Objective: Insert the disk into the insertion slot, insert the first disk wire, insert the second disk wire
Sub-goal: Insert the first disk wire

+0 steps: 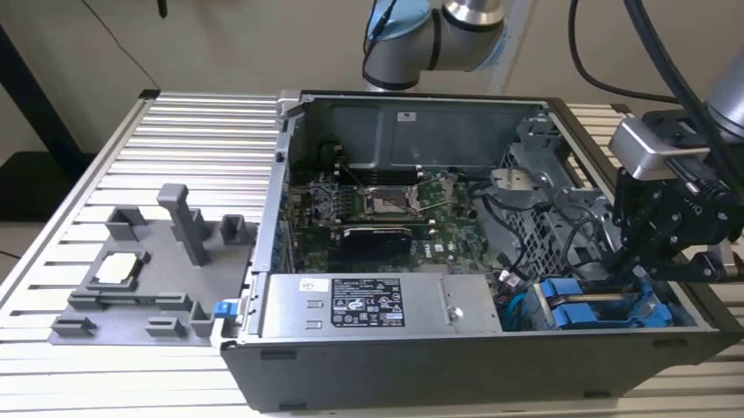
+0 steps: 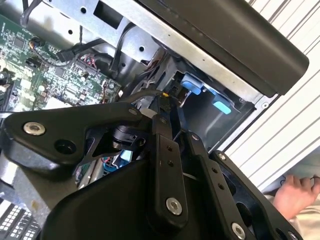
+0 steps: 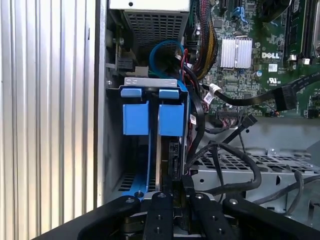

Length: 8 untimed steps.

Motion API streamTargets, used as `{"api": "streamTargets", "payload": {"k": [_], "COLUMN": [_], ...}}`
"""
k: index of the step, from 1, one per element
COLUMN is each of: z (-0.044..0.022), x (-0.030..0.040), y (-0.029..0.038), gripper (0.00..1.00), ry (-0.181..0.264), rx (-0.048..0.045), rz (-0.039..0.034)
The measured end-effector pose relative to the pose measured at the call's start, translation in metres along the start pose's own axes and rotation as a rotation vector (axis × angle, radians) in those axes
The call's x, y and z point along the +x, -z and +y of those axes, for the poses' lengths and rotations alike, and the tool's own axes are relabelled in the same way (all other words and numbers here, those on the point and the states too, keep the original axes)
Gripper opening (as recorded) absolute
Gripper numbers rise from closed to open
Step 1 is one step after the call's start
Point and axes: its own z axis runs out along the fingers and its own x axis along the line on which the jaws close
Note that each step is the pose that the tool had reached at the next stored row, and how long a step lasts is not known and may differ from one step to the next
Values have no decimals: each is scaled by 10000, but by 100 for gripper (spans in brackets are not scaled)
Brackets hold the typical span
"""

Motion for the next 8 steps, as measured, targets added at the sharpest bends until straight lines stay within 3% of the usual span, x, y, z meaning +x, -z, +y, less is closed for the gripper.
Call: {"api": "streamTargets", "payload": {"k": [8], "z": [0], "x": [5], "y": [-2], "gripper": [19], "ry": [-91], "rx": [-1], "rz": [4]}}
